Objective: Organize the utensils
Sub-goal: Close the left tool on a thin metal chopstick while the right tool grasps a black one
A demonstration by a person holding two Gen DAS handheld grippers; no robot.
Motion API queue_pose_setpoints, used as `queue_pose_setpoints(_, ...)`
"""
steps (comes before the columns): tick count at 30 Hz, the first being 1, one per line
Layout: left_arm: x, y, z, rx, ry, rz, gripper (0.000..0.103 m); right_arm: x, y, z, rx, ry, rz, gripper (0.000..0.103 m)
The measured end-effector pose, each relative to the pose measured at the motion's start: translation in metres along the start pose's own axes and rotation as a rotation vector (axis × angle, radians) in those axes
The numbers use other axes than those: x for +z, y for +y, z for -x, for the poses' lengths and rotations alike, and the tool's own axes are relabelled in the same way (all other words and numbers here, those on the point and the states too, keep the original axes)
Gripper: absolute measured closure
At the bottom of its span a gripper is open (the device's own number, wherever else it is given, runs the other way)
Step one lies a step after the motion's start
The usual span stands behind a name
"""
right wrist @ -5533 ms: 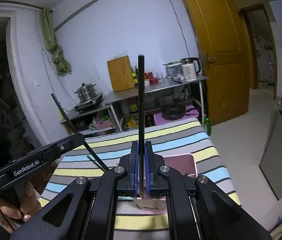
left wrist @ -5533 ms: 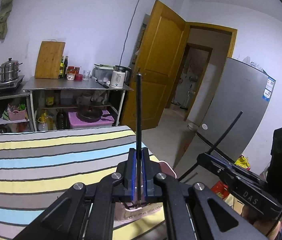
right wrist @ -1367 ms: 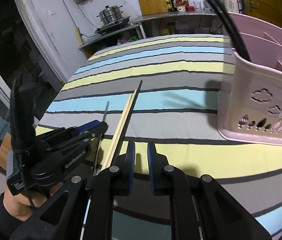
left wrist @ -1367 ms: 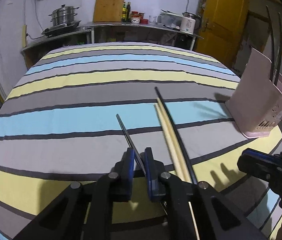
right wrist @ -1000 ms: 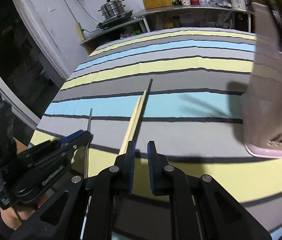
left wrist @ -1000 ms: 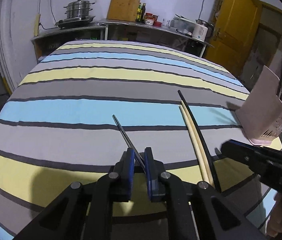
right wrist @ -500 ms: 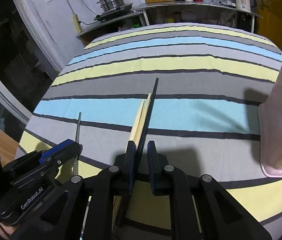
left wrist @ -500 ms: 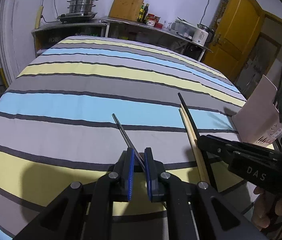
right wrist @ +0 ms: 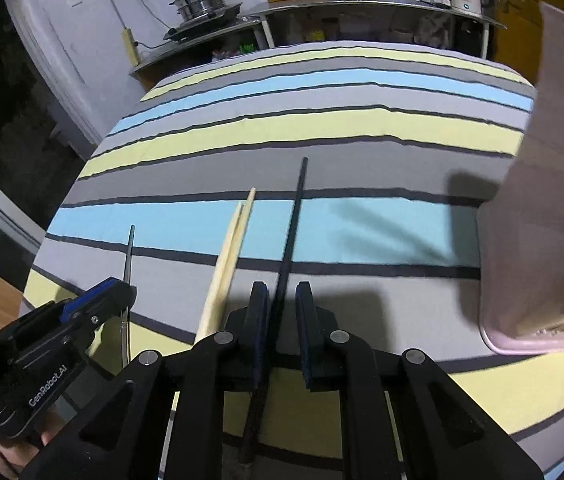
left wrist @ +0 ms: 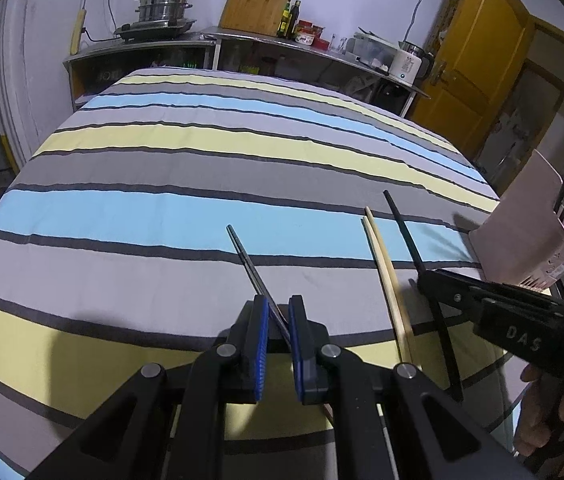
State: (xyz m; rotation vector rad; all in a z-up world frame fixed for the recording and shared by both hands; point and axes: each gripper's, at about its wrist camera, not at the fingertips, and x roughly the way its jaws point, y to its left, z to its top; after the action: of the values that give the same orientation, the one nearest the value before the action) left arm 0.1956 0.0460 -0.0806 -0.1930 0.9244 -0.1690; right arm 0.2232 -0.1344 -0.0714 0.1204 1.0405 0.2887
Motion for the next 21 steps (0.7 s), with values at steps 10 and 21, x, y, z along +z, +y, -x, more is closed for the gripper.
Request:
queue_pose_setpoints(10, 0.007, -0.001, -0.006, 0.006, 0.013, 0.015, 0.092, 0.009, 0.012, -0.011, -0.073, -0.01, 0.074, 0.095)
queue_pose_setpoints(21, 0.015, 0.007, -0.007, -0.038, 0.026, 0.047, 0.097, 0.007, 0.01, 0.0, -0.02, -0.02, 0.068, 0.097)
